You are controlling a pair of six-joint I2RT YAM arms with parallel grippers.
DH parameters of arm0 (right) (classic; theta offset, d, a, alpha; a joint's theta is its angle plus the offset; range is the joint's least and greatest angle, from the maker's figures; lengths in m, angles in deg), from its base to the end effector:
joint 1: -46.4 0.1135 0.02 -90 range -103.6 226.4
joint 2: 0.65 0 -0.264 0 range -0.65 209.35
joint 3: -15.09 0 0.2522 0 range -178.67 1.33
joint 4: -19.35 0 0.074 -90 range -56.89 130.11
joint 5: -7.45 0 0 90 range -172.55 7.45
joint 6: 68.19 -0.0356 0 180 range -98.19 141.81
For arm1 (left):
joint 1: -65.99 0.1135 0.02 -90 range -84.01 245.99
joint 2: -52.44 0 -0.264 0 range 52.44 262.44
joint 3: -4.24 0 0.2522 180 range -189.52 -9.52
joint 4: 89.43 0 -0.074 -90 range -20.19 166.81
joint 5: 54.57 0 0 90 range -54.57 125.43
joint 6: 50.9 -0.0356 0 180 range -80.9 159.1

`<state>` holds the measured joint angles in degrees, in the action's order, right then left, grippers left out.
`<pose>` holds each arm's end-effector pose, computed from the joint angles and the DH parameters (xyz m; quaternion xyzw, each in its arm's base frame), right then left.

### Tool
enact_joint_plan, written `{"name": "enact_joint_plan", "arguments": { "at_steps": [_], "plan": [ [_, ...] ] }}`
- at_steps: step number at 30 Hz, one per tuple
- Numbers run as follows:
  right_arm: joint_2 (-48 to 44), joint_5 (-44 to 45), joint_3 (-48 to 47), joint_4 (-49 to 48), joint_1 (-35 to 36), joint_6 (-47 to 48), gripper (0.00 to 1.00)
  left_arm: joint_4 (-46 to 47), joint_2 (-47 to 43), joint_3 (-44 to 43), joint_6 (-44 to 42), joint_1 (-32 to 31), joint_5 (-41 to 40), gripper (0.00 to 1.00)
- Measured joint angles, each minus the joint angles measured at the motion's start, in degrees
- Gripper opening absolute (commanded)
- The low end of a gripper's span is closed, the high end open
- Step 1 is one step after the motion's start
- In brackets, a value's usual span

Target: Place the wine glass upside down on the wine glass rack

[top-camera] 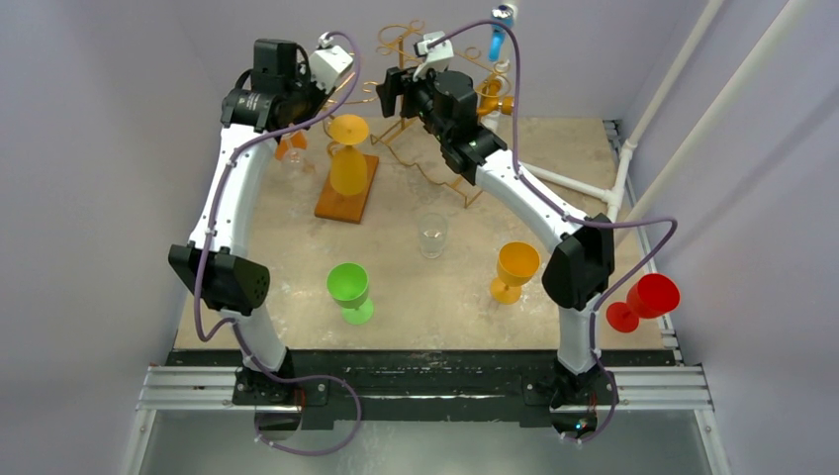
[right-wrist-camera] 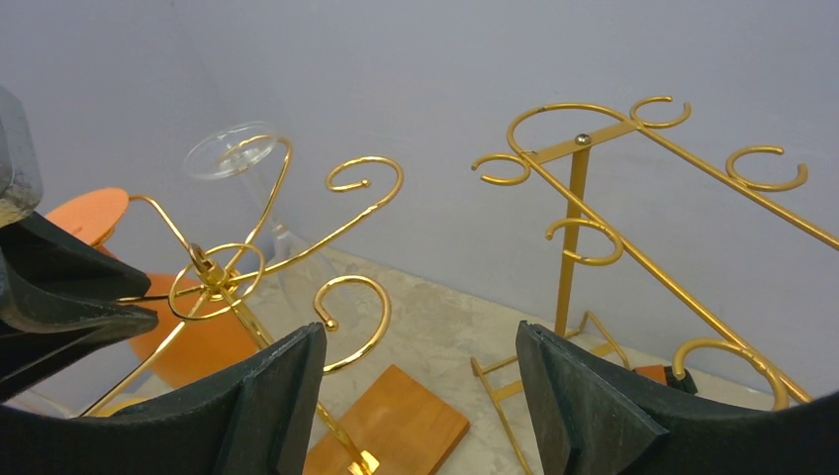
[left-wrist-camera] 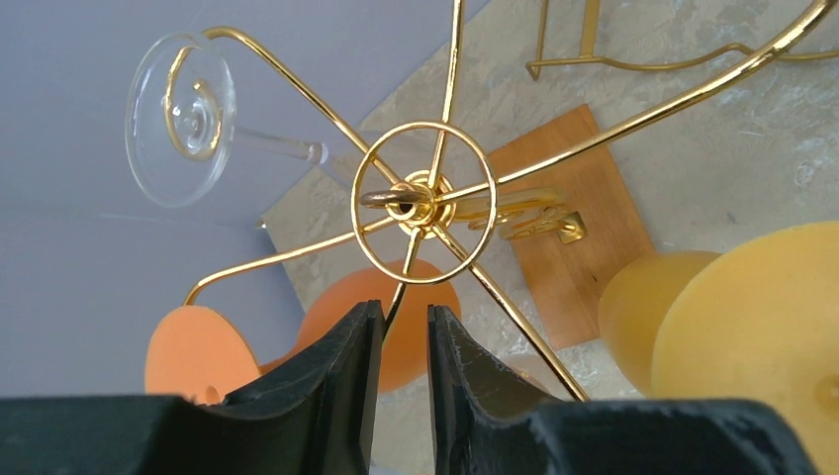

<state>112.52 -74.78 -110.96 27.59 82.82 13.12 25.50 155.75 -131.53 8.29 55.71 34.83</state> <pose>0.3880 0.2803 0.4213 -0.1137 0.6686 0.2389 0.6950 0.3798 -0.0685 0.4467 0.3055 0.8223 0.0901 0.4716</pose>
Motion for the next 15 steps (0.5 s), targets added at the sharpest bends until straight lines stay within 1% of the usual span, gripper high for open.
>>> {"name": "enact_joint_plan", "arguments": {
  "at_steps": [2,8,10,15],
  "plan": [
    [0.0,0.0,0.0,-0.1,0.0,-0.2,0.78,-0.1,0.6,-0.7,-0.3,0.0,-0.3,0.25],
    [0.2,-0.9,0.0,-0.2,-0.1,-0.5,0.80,-0.2,2.0,-1.7,-0.7,0.0,-1.4,0.15],
    [0.7,-1.3,-0.1,-0.4,-0.2,-0.9,0.79,-0.2,2.0,-1.8,-1.3,0.0,-1.4,0.12],
    [3.2,-3.3,-0.7,-1.6,-0.7,-4.0,0.76,-0.1,2.0,-1.8,-2.3,0.0,-1.5,0.10]
  ]
}}
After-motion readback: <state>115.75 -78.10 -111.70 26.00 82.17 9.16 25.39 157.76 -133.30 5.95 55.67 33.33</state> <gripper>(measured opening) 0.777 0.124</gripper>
